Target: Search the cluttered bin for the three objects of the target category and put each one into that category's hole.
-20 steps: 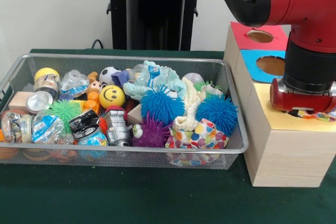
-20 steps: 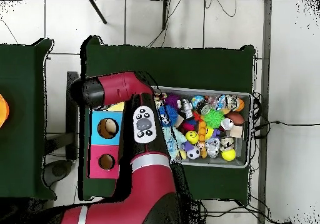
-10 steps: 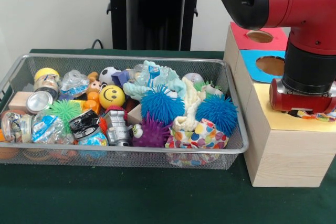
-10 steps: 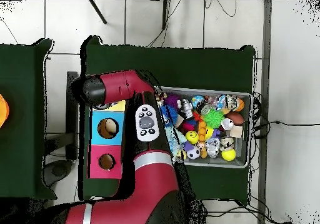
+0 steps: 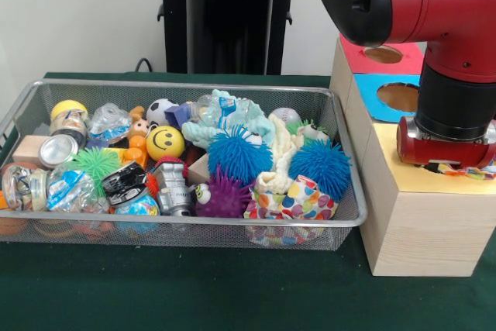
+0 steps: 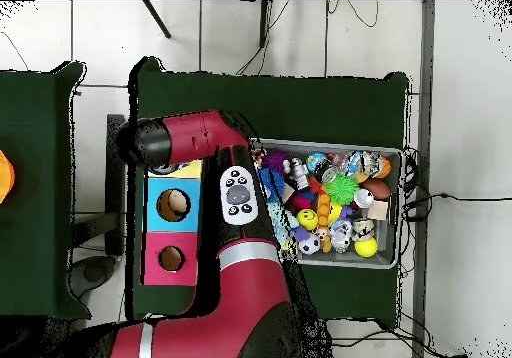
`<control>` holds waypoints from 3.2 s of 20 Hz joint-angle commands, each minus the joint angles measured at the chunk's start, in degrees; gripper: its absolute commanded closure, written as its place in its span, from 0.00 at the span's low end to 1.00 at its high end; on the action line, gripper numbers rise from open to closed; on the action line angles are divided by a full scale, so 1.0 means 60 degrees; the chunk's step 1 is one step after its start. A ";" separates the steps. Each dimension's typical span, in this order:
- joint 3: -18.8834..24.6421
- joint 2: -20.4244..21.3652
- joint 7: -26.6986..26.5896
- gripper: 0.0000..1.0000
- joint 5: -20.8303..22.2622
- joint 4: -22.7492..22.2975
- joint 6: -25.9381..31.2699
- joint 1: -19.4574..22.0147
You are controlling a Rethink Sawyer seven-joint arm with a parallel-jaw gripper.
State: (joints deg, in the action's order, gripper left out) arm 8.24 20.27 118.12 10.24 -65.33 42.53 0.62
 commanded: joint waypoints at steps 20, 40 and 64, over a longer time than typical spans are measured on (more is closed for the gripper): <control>0.0632 0.1629 -0.0377 0.00 -0.0102 -0.2303 0.0179 0.1042; 0.0734 0.2640 -0.0066 0.00 -0.0184 -0.2969 0.0576 0.1002; 0.0474 0.3310 0.1369 0.00 -0.0999 -0.2990 0.1329 -0.0232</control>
State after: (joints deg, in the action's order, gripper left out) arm 10.53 40.86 118.13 5.85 -78.54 43.90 0.80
